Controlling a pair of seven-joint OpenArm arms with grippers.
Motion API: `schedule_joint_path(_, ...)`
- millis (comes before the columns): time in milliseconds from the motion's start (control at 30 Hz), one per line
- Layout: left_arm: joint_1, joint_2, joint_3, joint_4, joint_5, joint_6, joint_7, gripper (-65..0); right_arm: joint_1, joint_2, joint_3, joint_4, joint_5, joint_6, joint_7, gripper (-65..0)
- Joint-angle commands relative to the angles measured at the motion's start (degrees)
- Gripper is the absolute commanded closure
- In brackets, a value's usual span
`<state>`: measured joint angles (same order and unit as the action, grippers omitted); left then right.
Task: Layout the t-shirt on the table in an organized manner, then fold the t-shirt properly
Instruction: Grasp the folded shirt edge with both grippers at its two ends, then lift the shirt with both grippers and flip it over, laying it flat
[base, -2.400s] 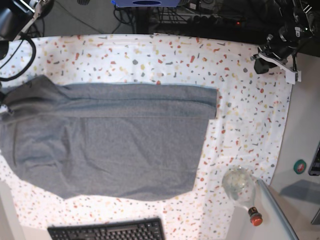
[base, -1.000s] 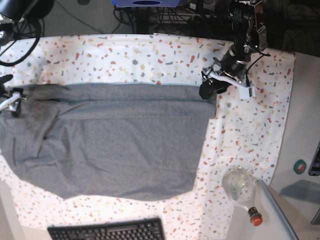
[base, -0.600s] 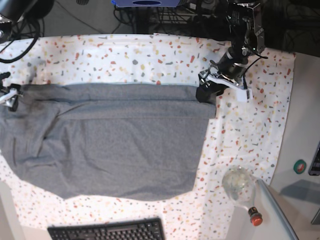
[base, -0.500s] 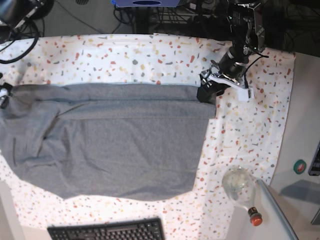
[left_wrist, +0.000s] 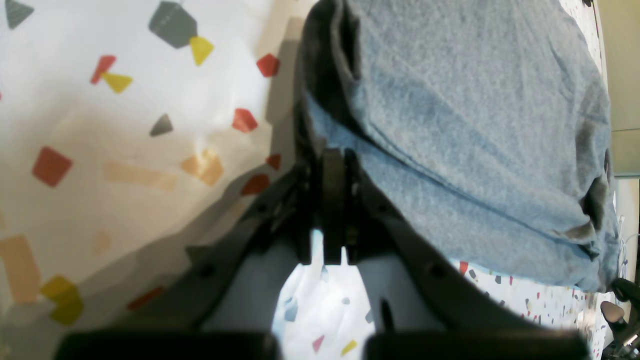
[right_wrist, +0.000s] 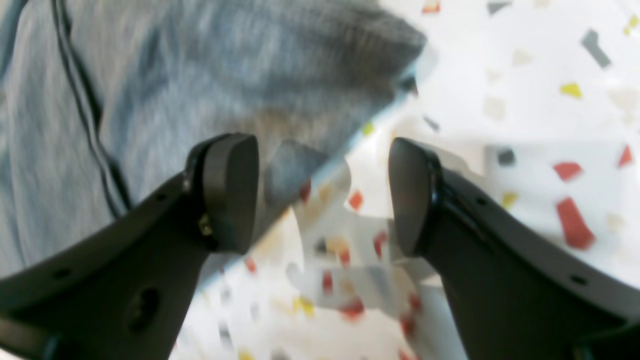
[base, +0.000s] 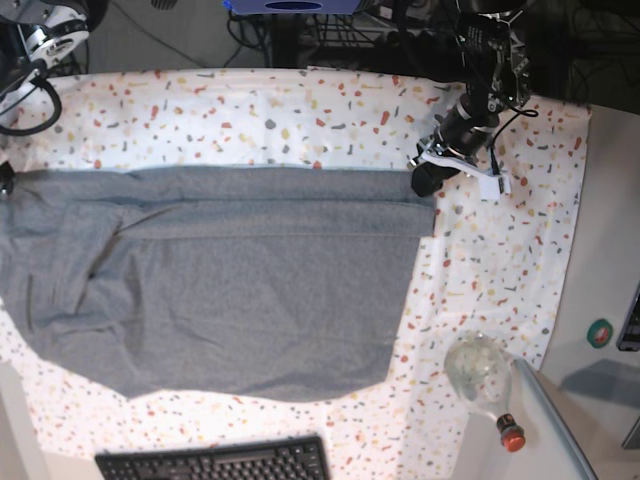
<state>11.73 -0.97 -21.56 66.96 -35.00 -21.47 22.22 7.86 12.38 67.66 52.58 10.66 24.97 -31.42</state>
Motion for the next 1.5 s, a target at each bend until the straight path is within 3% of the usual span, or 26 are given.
schedule_joint_path(0,0.7,0.0,0.2,0.3,1.2,0.6,2.0,0.0,0.5,0.9,0.1,-0.8,0.7,-0.3,2.1,-37.4)
schedule_joint_path(67,0.9,0.0,0.2,0.3,1.3,0.6,2.0,0.0,1.2,0.9,0.0,-3.7,0.8,-0.9,4.9,-37.4)
schedule_joint_path(233,0.8,-0.1,0.0,0.3,1.3,0.6,4.5,0.0,2.7,1.7,0.0,-9.1,0.8,-0.9,5.5,-34.5)
schedule_joint_path(300,0.9,-1.0,0.2,1.7,1.3,0.6,5.9,0.0,2.9,1.7,0.1,-10.0,1.0,-0.9,7.6,-23.4)
schedule_joint_path(400,1.1,-1.1,0.2,4.4,1.3,0.6,6.2,0.0,2.6,1.7,0.1,-10.4,4.9,-0.8,9.8,0.0)
schedule_joint_path(433,1.8,-1.2,0.2,5.3,1.3,0.6,6.2,0.0,2.5,1.7,0.0,-10.2,6.3,-0.8,9.2,0.0)
schedule_joint_path(500,2.6,-1.7,0.2,7.9,1.3,0.6,6.4,0.0,1.5,1.7,-0.4,-7.5,7.6,-0.8,6.6,0.0)
schedule_joint_path(600,5.0,-2.7,-0.2,13.8,1.4,0.9,9.7,0.0,-0.9,0.8,-0.4,4.3,7.7,-0.8,-1.8,0.0)
schedule_joint_path(733,7.7,-4.7,-0.4,23.6,1.4,6.9,14.3,0.0,-3.1,-1.3,-0.4,20.9,7.8,-0.9,-13.4,0.0)
schedule_joint_path(867,6.4,-6.6,0.2,31.7,1.4,12.1,17.9,0.0,0.1,-1.0,-1.9,26.4,7.4,-1.0,-19.4,0.0)
schedule_joint_path(933,2.5,-7.0,0.2,34.4,1.3,13.2,20.5,0.0,2.4,1.1,-4.8,26.3,7.4,-2.3,-20.6,0.0)
schedule_joint_path(1033,-7.1,-7.0,0.2,35.3,1.4,13.5,27.8,0.0,8.0,4.2,-11.5,25.3,7.8,-7.7,-21.5,0.0)
schedule_joint_path(1167,-23.1,-7.0,1.0,33.7,1.4,13.6,35.8,0.0,18.7,8.0,-20.1,21.6,7.5,-9.5,-21.6,0.0)
schedule_joint_path(1267,-33.4,-6.9,4.6,30.3,3.3,13.6,36.4,0.0,27.3,10.6,-25.1,15.8,7.5,-12.7,-21.0,0.0)
schedule_joint_path(1333,-40.4,-6.2,7.4,26.7,7.9,13.6,36.3,0.0,33.4,12.2,-28.1,11.6,7.7,-13.8,-18.4,0.0)
schedule_joint_path(1467,-54.8,-1.0,7.0,18.3,13.3,13.6,34.8,0.0,43.6,15.3,-33.9,7.3,7.6,-13.7,-13.6,0.0)
